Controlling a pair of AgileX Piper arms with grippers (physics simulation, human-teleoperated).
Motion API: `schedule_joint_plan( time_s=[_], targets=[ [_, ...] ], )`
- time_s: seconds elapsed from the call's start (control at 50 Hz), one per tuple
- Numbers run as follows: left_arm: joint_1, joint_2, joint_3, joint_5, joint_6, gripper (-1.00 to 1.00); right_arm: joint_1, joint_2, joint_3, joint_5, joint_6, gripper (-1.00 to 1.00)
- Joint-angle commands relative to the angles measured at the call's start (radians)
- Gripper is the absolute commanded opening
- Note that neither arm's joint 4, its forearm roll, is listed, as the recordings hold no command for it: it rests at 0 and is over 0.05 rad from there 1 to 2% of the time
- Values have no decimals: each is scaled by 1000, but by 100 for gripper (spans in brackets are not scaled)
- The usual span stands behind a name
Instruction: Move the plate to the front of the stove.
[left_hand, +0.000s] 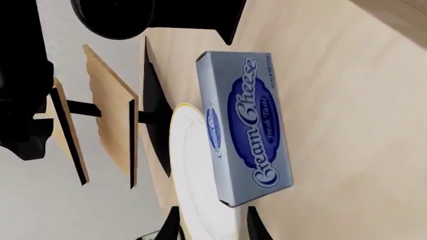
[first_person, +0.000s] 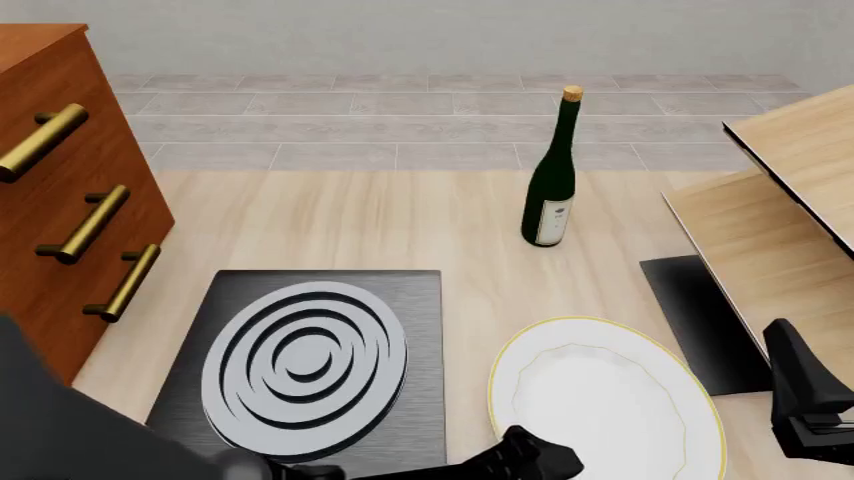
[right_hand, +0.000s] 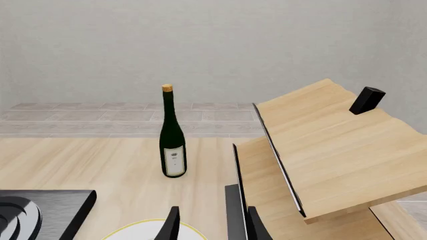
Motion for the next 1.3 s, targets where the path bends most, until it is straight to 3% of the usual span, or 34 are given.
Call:
schedule_joint_plan(
  time_s=[0.02, 0.78, 1.3],
  targets=[
    [3, 25, -13, 3, -6, 100, 0, 0, 0, 0, 0, 100],
    [22, 133, -63, -52, -27, 100, 0, 0, 0, 0, 0, 100],
    [33, 121, -84, -19, -36, 100, 0, 0, 0, 0, 0, 100]
  ],
)
